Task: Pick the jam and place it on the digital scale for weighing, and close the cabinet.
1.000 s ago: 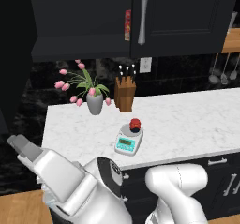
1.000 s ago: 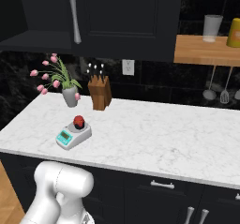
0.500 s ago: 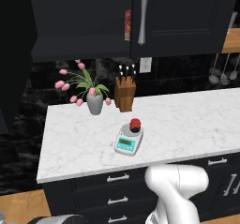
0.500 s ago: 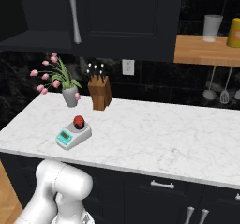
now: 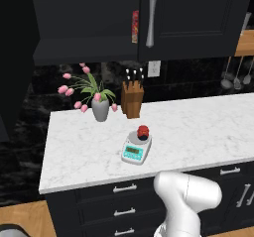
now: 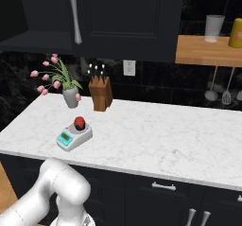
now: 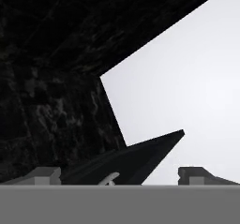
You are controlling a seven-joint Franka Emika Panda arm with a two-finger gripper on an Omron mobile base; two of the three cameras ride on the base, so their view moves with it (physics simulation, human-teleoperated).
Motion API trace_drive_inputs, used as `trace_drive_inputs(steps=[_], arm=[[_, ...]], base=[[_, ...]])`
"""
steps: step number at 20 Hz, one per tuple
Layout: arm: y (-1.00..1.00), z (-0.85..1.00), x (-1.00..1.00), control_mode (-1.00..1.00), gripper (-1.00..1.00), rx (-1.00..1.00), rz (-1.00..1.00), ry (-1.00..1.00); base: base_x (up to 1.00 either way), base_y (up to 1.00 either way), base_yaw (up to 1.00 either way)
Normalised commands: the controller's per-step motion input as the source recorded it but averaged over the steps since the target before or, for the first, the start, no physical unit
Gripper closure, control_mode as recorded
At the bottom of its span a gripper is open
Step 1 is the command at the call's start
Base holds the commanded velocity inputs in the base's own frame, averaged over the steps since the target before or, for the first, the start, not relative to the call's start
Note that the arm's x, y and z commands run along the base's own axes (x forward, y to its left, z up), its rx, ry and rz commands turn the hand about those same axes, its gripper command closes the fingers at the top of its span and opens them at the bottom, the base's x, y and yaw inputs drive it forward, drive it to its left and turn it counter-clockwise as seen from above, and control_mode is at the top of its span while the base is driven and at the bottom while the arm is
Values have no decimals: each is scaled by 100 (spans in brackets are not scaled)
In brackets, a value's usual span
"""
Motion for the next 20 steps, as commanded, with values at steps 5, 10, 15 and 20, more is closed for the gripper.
trace_drive_inputs(steps=[5, 10, 15, 20], arm=[[12, 0, 90, -100, -100, 1, 5, 25], [-12, 0, 80, -100, -100, 1, 9, 31], [-15, 0, 73, -100, -100, 0, 7, 30], [-26, -4, 63, -100, -100, 0, 2, 30]], base=[[0, 0, 0], [0, 0, 0], [0, 0, 0], [0, 0, 0]])
